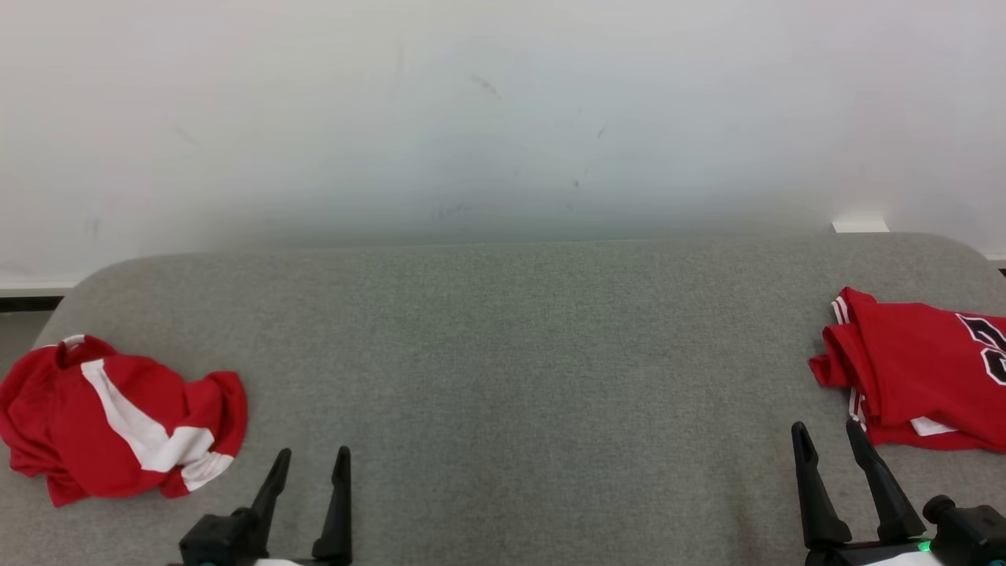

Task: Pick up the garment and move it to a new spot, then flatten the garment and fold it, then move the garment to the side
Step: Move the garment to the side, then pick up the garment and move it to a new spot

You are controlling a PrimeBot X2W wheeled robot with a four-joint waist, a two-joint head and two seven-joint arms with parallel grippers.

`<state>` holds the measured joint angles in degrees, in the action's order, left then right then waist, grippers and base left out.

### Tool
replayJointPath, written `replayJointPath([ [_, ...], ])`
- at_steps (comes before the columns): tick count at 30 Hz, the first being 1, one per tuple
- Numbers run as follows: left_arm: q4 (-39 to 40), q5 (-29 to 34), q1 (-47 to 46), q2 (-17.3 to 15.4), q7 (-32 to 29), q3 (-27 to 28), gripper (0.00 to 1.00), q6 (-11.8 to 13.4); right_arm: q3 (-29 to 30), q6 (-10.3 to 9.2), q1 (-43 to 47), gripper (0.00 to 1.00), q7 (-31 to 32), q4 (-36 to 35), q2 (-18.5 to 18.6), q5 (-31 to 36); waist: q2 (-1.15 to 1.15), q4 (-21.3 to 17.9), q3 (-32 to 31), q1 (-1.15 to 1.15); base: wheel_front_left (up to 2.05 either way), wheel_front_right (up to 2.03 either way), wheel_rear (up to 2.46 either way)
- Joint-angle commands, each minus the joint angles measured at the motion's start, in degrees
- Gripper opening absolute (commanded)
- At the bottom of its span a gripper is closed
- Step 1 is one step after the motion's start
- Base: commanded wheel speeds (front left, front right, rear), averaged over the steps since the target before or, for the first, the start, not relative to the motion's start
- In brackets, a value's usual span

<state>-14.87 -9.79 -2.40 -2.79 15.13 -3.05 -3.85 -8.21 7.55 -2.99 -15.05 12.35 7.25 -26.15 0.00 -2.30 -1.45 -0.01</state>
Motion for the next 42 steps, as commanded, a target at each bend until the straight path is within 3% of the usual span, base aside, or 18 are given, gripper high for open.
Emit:
replayJointPath([
  [1,-0.1,-0.5,0.3,-0.2,0.0,-0.2,1.0,0.3,0.6,-0.14,0.7,1.0,-0.1,-0.2,-0.1,0.5,0.0,0.1,0.1,0.01,0.0,0.0,0.0],
  [20,0.4,-1.1,-0.7,-0.2,0.0,-1.6,1.0,1.3,0.1,-0.14,0.7,1.0,-0.1,0.3,-1.7,2.3,0.0,1.0,0.3,0.01,0.0,0.0,0.0],
  [26,1.0,-0.1,-2.0,-0.2,0.0,-1.8,1.0,1.5,-0.3,-0.14,1.1,1.0,-0.1,0.2,-1.9,1.6,0.0,6.1,0.4,0.01,0.0,0.0,0.0],
  [34,-0.7,0.0,-1.9,-0.2,0.0,0.8,1.0,3.6,-2.9,-0.14,-0.1,1.0,-0.1,0.7,-2.4,1.3,0.0,14.4,0.7,0.01,0.0,0.0,0.0],
  [42,-0.6,-1.5,-2.4,-0.2,0.0,1.6,1.0,3.7,-4.2,-0.14,-0.7,1.0,-0.1,0.8,-2.8,1.0,0.0,21.7,1.6,0.01,0.0,0.0,0.0],
])
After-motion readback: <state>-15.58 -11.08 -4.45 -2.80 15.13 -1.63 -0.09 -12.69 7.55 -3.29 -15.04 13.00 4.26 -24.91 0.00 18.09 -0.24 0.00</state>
